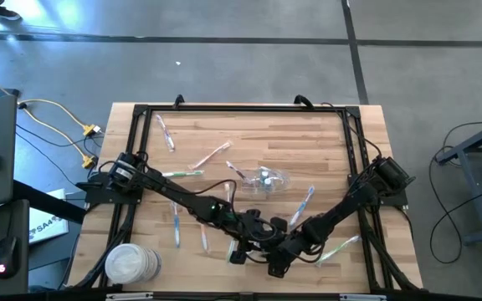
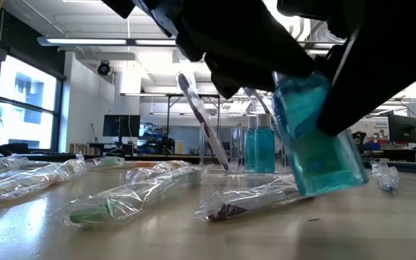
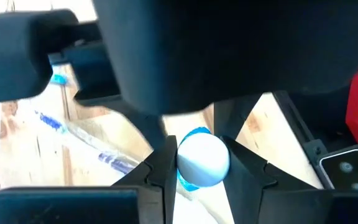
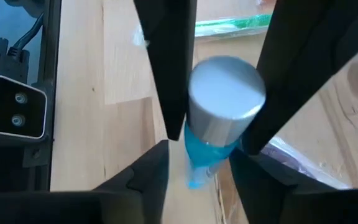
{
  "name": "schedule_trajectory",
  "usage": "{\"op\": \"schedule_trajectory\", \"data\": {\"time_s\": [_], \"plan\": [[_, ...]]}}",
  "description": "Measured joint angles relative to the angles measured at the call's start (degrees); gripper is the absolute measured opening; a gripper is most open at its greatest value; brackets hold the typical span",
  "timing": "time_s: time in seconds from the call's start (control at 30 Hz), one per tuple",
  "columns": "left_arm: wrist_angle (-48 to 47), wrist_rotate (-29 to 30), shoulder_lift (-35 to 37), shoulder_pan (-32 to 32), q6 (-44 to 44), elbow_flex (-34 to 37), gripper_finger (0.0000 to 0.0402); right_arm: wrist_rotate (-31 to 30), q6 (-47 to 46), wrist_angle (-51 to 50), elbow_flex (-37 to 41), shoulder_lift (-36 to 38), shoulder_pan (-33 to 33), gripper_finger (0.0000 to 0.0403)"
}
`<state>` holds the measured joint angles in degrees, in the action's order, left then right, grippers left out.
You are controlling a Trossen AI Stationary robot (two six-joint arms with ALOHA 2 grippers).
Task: Pick & Place toothbrushing station
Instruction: Put the blue mouthwash into the wire organizer
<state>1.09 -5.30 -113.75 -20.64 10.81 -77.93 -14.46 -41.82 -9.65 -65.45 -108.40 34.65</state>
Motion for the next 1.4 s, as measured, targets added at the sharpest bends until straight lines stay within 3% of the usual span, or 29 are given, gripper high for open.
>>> {"op": "schedule_trajectory", "data": {"time_s": [0.2,0.4,0.6,1.07,1.2,1.4], "plan": [[0.2,0.1,0.0,0.0,0.0,0.0,0.0093,2.1,-1.5,-3.3,0.0,0.7,0.0,0.0202],[-2.0,0.4,0.8,0.0,0.1,-0.4,0.0093,0.4,-11.5,-13.5,0.0,3.8,1.2,0.0186],[-15.2,6.1,4.5,0.0,-2.2,-4.9,0.0093,-2.0,-18.7,-18.9,0.0,6.2,5.4,0.0156],[-41.9,10.1,7.5,3.1,-13.6,-23.1,0.0093,-16.4,-31.9,-18.9,0.0,6.5,15.6,0.0114],[-44.3,8.0,7.5,7.0,-14.8,-26.1,0.0093,-21.0,-34.6,-17.5,0.0,6.4,17.8,0.0113],[-45.8,-1.8,7.4,14.2,-19.6,-26.2,0.0093,-26.2,-35.1,-13.4,0.0,6.4,20.3,0.0112]]}}
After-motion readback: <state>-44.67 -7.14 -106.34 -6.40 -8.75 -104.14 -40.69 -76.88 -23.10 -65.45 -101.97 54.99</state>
